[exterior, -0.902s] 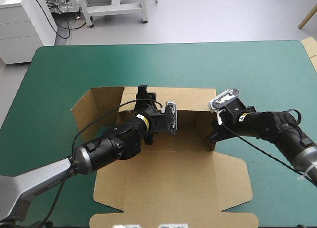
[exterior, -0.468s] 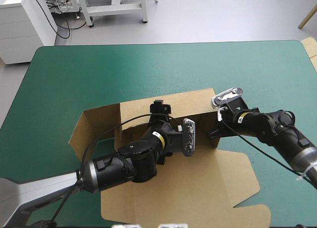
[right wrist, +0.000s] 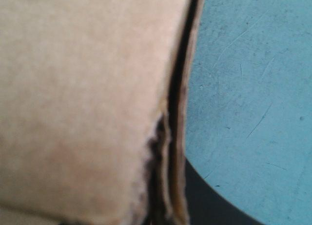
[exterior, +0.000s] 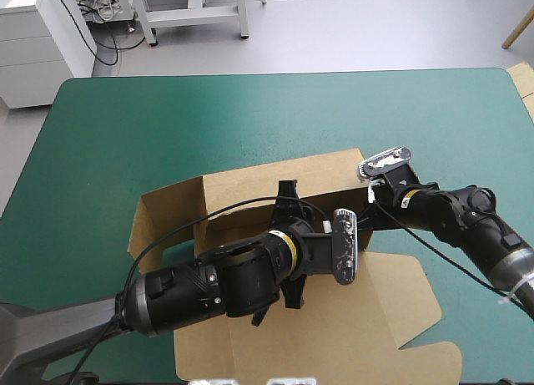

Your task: Fold the box

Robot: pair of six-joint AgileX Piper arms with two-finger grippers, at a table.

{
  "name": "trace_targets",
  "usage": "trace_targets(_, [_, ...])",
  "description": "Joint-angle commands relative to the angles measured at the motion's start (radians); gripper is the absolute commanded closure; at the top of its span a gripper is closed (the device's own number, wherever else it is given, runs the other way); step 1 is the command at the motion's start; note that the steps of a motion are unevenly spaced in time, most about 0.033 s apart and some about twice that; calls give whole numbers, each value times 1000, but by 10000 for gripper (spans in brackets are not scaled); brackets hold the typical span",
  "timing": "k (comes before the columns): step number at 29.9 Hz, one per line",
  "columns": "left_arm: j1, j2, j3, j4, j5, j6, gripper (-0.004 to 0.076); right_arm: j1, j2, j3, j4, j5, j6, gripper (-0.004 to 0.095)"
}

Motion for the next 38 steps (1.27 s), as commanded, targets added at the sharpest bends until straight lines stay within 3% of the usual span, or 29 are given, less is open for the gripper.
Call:
trace_targets(1, [-6, -37, -97, -75, -1, 107, 524, 0, -14, -24, -43, -37, -2, 928])
trace_targets(4, [6, -37, -149, -75, 19, 142, 728, 0, -14, -24, -43, -32, 1, 928])
trace_targets(8, [94, -36, -244, -168, 42, 166, 703, 0, -17, -24, -43, -32, 2, 928])
trace_targets(15, [437, -36, -374, -400, 74, 187, 704, 0, -43, -24, -43, -32, 16, 928])
trace_targets(22, [808, -36, -404, -516, 150, 41, 709, 0, -74, -37, -43, -6, 28, 928])
trace_targets(26, [964, -38, -404, -609, 201, 43, 732, 0, -93, -62, -49, 48, 52, 928])
trace_targets(31, [1065, -44, -402, -602, 204, 39, 732, 0, -107, -109, -124, 132, 126, 928])
trace_targets(38, [1156, -67, -372, -599, 169, 1, 732, 0, -112, -163, -124, 252, 148, 928])
